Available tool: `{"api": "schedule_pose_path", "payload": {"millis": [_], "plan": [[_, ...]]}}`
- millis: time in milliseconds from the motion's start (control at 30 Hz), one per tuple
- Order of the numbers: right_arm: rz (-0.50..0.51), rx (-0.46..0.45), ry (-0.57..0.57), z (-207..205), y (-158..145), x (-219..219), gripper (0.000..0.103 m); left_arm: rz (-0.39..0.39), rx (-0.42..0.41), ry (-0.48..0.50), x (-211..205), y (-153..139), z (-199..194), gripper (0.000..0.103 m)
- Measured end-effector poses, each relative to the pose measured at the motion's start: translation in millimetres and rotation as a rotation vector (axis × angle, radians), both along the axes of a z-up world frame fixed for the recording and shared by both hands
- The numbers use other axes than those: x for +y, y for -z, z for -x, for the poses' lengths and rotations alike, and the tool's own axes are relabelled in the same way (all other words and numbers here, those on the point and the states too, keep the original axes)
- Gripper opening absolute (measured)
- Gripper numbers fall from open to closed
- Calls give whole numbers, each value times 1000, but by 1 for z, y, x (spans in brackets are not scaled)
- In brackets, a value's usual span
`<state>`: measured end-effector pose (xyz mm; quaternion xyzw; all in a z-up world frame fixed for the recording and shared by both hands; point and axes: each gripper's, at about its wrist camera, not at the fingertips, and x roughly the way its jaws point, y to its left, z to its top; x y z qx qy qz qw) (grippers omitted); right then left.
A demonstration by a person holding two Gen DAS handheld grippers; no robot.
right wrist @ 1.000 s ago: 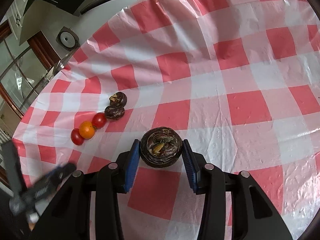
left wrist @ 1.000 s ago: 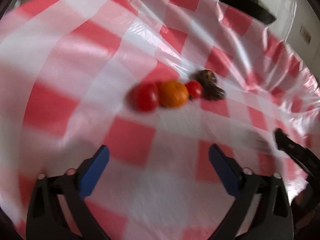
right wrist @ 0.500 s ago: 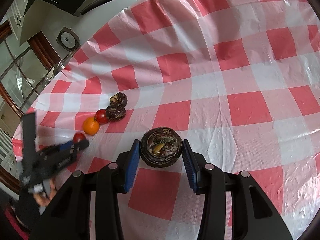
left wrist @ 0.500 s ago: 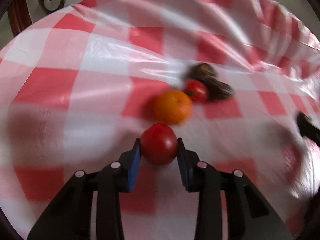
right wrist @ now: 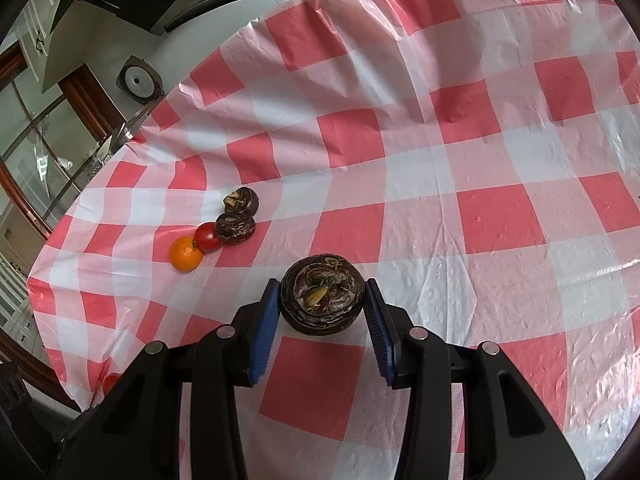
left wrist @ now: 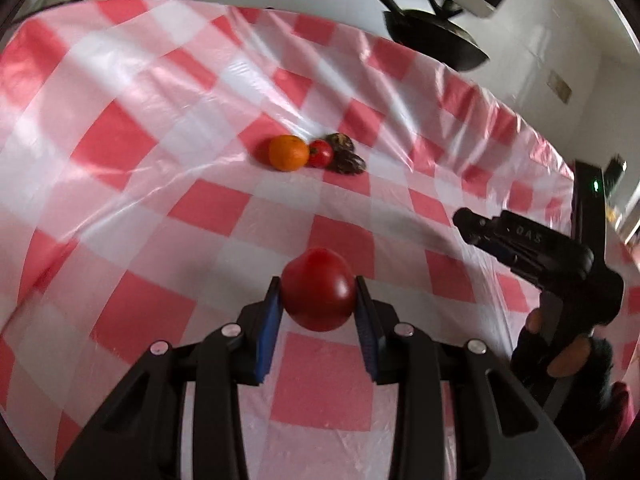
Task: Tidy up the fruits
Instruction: 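Carry the tomato and the brown fruit with both tools over the white box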
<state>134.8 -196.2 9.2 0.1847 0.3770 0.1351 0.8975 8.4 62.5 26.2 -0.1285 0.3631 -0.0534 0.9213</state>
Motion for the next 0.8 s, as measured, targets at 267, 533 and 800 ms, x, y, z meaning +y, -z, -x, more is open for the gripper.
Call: {"api": "schedule_pose_path", "payload": {"millis": [267, 533, 800], "plan": [[-1, 10, -7, -2, 1, 2, 43, 60, -2, -59, 11, 2, 19, 35], [2, 42, -71, 35, 2, 15, 43, 84, -18, -71, 17, -1, 68, 35], [53, -4, -185, 120, -13, 51, 43, 65, -39, -89, 30, -3, 110, 35]]}}
